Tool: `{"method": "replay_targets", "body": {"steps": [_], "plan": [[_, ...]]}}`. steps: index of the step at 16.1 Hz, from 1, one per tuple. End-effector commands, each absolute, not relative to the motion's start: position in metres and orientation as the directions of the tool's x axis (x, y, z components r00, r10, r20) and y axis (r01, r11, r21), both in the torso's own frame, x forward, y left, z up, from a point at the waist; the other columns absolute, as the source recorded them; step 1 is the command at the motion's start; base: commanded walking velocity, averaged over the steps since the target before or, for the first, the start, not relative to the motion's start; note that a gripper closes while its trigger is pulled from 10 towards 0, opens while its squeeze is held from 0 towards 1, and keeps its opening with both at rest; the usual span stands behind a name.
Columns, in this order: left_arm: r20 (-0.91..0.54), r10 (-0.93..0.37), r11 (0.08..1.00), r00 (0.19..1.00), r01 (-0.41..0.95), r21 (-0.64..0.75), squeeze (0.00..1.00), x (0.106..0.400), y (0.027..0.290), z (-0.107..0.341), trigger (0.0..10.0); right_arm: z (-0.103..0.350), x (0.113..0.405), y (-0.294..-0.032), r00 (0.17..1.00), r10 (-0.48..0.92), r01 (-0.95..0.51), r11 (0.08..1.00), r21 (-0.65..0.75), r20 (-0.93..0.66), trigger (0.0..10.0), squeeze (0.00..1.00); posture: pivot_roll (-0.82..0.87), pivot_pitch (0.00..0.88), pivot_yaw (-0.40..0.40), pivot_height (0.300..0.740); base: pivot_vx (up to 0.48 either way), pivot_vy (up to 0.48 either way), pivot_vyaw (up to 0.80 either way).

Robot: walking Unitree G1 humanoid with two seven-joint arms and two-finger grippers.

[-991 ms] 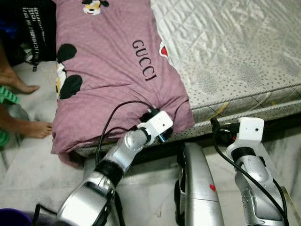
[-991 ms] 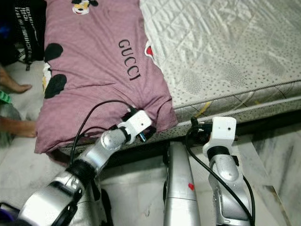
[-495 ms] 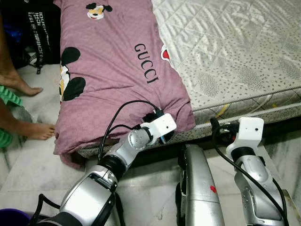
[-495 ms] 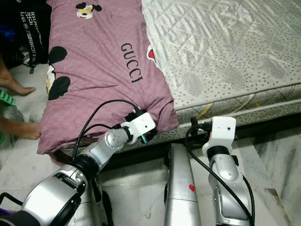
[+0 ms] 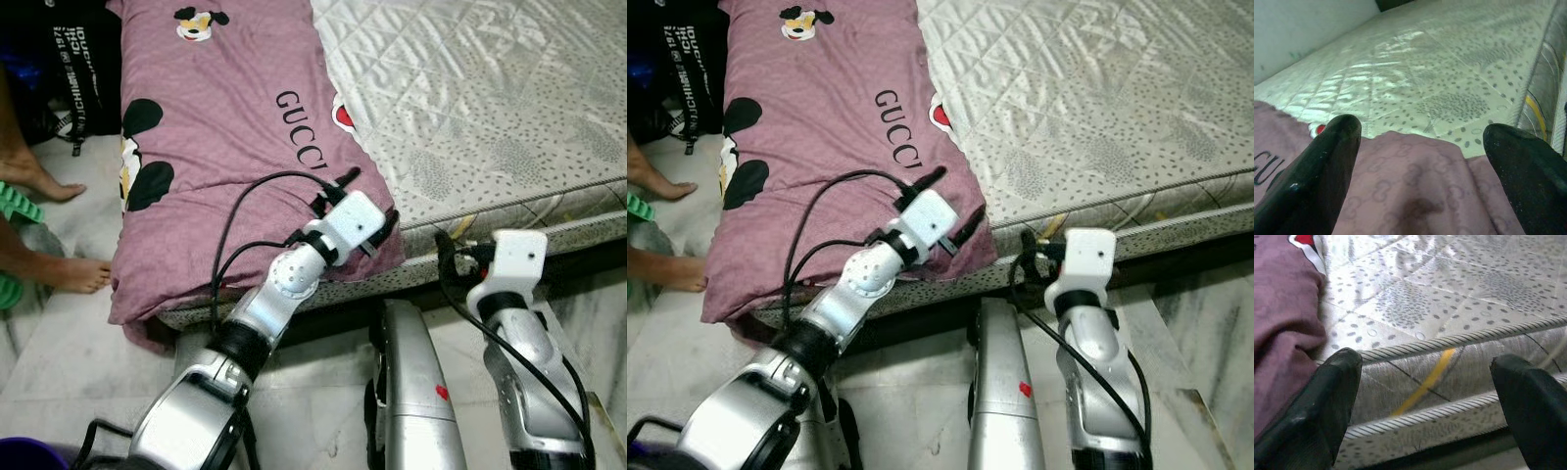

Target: Clean up the room

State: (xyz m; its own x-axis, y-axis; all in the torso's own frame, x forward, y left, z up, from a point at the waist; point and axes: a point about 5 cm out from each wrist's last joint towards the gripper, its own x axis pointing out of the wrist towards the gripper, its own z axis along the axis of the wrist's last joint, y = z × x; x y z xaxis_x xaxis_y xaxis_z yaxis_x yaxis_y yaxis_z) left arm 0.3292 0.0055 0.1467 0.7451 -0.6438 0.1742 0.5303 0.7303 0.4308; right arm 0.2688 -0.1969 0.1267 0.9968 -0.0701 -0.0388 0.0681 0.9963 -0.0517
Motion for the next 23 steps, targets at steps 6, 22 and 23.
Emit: {"method": "replay_targets", "body": {"steps": [6,22,23], "plan": [[0.388,-0.246,0.961,0.888,0.171,0.217,0.00,0.302,0.084,0.157,10.0,0.120,0.287,-0.173,1.000,0.004,-0.004,1.000,0.022,-0.028,10.0,0.00,0.02,0.088,0.018,0.485,0.000,0.000,0.00],[0.185,0.130,0.984,0.974,-0.150,0.096,0.00,0.268,0.176,0.122,10.0,0.114,0.315,-0.121,0.993,0.080,-0.090,0.989,0.115,0.083,10.0,0.00,0.09,0.000,0.037,0.535,0.000,0.000,0.00],[0.189,0.118,0.985,0.975,-0.139,0.100,0.00,0.269,0.175,0.123,10.0,0.114,0.314,-0.121,0.994,0.078,-0.087,0.990,0.114,0.081,10.0,0.00,0.09,0.000,0.040,0.545,0.000,0.000,0.00]]}}
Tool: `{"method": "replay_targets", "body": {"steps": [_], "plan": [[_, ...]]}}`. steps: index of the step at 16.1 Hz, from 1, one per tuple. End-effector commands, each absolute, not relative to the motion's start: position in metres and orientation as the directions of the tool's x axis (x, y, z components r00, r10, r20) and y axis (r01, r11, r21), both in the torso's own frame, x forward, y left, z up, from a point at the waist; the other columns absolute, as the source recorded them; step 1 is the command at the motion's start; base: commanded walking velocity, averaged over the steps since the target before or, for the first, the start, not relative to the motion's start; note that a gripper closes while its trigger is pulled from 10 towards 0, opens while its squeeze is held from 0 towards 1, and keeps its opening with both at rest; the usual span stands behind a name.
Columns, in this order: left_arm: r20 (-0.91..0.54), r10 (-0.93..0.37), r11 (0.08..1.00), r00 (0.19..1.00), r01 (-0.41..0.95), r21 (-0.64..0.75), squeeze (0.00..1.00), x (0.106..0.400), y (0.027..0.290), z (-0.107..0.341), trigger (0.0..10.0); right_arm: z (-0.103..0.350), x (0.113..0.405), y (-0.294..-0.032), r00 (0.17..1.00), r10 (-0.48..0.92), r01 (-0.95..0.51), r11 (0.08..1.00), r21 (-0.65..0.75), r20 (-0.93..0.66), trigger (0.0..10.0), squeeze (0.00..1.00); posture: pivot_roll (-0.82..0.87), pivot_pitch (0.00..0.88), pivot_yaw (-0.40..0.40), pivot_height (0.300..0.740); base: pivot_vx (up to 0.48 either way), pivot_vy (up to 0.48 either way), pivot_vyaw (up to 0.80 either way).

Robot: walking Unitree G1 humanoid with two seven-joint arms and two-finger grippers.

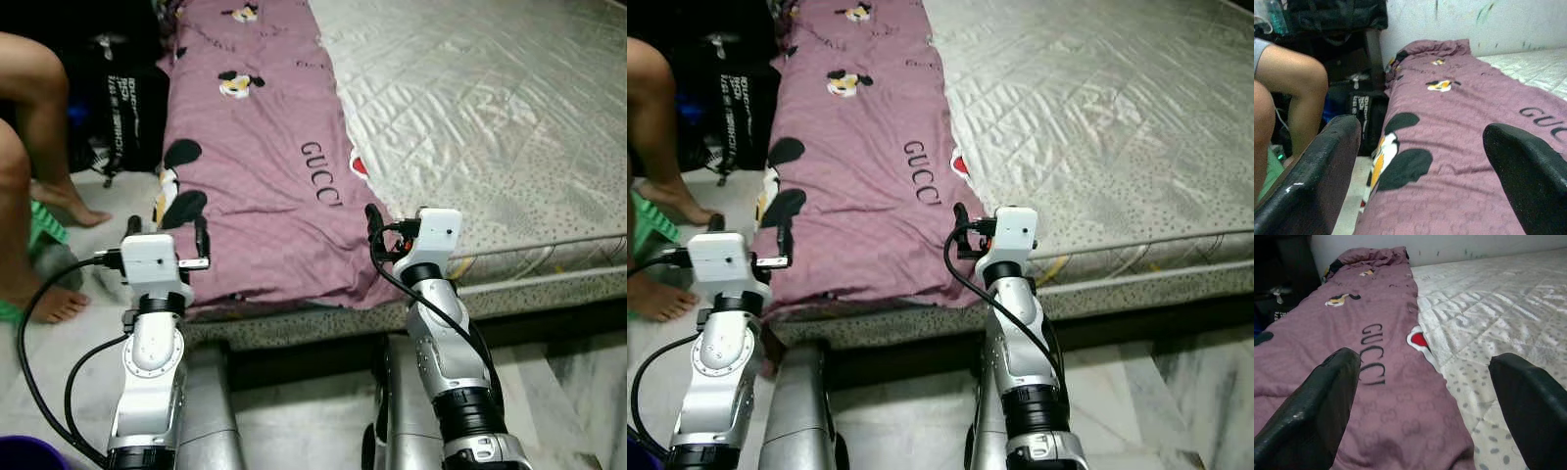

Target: Clean up the room

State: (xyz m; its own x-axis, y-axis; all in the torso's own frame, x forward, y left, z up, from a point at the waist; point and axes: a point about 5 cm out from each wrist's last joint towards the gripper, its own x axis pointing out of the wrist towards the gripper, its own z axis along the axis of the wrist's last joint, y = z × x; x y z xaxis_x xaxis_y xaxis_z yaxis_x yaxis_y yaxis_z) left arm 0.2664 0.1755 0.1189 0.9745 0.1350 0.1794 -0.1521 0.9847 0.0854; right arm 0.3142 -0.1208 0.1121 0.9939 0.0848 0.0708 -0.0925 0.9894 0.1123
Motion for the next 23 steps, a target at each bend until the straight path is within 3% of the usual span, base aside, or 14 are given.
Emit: {"method": "replay_targets", "body": {"steps": [1,7,20,23], "plan": [[0.189,0.106,0.986,0.976,-0.127,0.105,0.00,0.269,0.173,0.124,10.0,0.112,0.313,-0.121,0.995,0.071,-0.079,0.990,0.113,0.074,10.0,0.00,0.09,0.000,0.040,0.555,0.000,0.000,0.00],[0.182,0.120,0.984,0.976,-0.141,0.109,0.00,0.269,0.175,0.124,10.0,0.110,0.312,-0.122,0.994,0.077,-0.084,0.993,0.082,0.083,10.0,0.00,0.09,0.000,0.032,0.574,0.000,0.000,0.00],[0.172,0.081,0.986,0.982,-0.104,0.130,0.00,0.275,0.167,0.123,10.0,0.111,0.315,-0.130,0.996,0.028,-0.032,0.998,0.050,0.084,10.0,0.00,0.09,0.000,0.026,0.723,0.000,0.000,0.00],[0.185,0.074,0.984,0.980,-0.102,0.148,0.00,0.275,0.165,0.125,10.0,0.111,0.314,-0.131,0.996,0.025,-0.029,0.998,0.049,0.083,10.0,0.00,0.08,0.000,0.027,0.740,0.000,0.000,0.00]]}}
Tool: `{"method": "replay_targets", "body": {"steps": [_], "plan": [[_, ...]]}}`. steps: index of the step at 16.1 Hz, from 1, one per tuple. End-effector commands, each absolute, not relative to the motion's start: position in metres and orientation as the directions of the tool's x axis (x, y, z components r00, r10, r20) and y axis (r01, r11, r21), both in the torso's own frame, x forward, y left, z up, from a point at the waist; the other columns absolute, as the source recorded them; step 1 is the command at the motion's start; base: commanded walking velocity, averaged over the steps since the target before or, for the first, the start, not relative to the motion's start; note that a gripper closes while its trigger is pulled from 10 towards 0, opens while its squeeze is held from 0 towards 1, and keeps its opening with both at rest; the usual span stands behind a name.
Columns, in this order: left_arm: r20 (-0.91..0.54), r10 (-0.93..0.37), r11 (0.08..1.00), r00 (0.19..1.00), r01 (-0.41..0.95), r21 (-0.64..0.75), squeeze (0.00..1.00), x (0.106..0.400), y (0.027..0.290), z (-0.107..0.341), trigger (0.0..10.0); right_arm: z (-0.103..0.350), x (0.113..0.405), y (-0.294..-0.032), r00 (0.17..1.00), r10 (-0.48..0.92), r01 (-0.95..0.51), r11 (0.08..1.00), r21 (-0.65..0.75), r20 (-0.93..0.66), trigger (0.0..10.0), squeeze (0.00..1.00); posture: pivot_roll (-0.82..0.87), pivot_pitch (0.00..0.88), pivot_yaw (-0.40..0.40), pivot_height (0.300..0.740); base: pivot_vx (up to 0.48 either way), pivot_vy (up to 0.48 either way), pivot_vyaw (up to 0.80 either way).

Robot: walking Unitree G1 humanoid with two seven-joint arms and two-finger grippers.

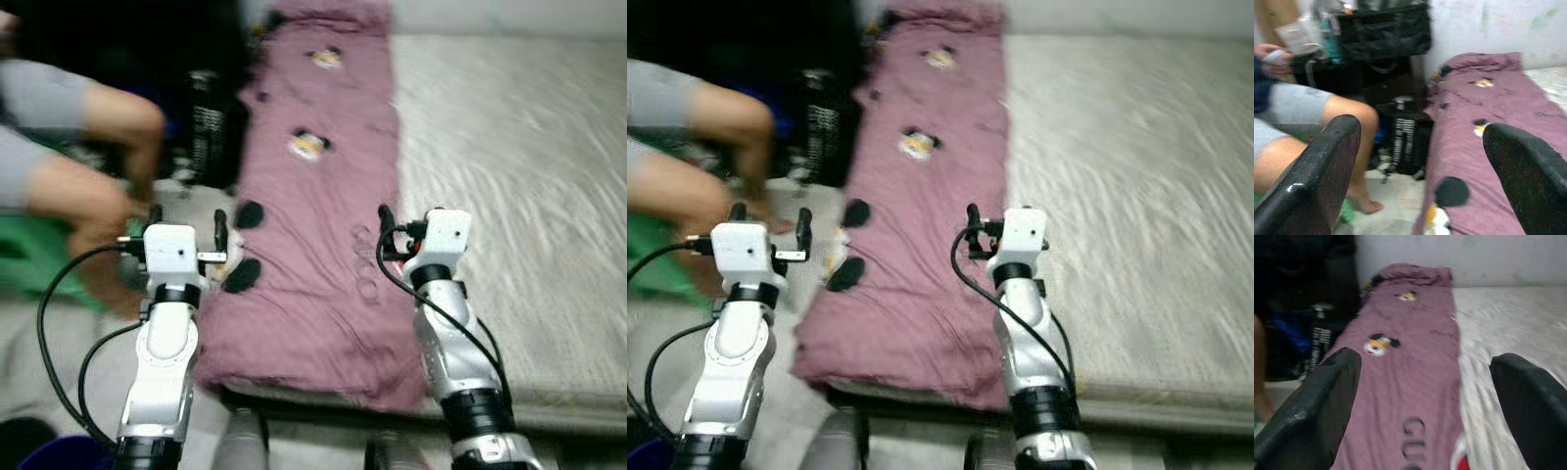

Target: Clean up the room

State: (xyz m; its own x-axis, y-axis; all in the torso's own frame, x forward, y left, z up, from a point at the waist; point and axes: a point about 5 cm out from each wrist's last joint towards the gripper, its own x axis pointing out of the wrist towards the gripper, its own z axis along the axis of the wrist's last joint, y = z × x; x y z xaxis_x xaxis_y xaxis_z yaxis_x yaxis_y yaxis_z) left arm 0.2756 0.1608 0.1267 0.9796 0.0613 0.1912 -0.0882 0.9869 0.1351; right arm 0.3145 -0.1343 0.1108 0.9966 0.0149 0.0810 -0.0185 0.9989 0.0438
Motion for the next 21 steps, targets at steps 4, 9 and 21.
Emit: {"method": "replay_targets", "body": {"steps": [4,9,21], "plan": [[0.192,0.065,0.980,0.979,-0.099,0.174,0.00,0.275,0.161,0.127,10.0,0.110,0.314,-0.132,0.997,0.021,-0.025,0.999,0.045,0.079,10.0,0.00,0.08,0.005,0.024,0.740,0.000,0.000,0.00],[0.175,0.067,0.976,0.982,-0.101,0.195,0.00,0.278,0.158,0.124,10.0,0.104,0.314,-0.134,0.999,0.006,-0.008,0.999,0.033,0.034,10.0,0.00,0.08,0.005,0.021,0.740,0.000,0.000,0.00],[0.142,0.037,0.976,0.989,-0.066,0.207,0.00,0.283,0.151,0.121,10.0,0.103,0.314,-0.133,0.999,0.012,-0.013,0.999,0.032,0.032,10.0,0.00,0.08,0.000,0.018,0.740,0.000,0.000,0.00]]}}
